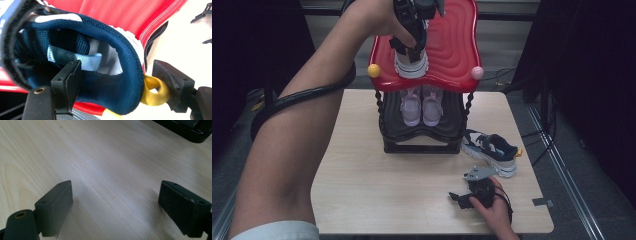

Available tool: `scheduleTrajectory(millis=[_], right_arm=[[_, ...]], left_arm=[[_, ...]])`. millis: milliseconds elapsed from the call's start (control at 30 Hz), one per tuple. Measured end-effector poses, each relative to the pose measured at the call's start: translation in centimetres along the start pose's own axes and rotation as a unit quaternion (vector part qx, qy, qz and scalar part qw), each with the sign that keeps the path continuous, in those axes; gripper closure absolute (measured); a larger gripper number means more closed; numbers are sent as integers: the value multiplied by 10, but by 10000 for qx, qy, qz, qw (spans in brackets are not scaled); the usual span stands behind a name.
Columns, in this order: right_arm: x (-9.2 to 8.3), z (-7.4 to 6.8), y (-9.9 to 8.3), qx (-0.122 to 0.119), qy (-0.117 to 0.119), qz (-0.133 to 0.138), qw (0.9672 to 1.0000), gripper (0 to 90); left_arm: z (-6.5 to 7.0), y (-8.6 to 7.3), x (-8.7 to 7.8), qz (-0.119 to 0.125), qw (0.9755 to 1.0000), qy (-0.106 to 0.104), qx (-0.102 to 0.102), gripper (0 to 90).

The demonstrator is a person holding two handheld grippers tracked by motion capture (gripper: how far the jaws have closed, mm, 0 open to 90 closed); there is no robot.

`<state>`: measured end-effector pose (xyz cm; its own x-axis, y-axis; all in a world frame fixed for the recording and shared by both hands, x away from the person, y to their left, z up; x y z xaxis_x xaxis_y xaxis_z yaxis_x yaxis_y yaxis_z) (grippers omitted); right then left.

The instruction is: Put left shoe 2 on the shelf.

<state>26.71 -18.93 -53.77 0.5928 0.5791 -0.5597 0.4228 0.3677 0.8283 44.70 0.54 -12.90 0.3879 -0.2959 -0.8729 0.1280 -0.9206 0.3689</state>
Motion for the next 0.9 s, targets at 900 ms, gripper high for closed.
scheduleTrajectory(millis=[900], right_arm=[[0, 0, 0, -3, 0, 0, 10000, 119]], left_arm=[[1, -25, -26, -154, 9990, -221, -352, 202]])
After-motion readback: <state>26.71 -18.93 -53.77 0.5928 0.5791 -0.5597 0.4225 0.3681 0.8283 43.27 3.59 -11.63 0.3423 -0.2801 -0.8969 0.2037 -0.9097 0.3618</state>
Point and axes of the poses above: each handheld gripper's, and its own axes: x roughly forward along the jaws, y roughly out of its top, z roughly to its right, the point moved 4 cm from there along x, roughly forward along the jaws, and after that the axes turned 10 degrees about z, right-handed, at the moved point
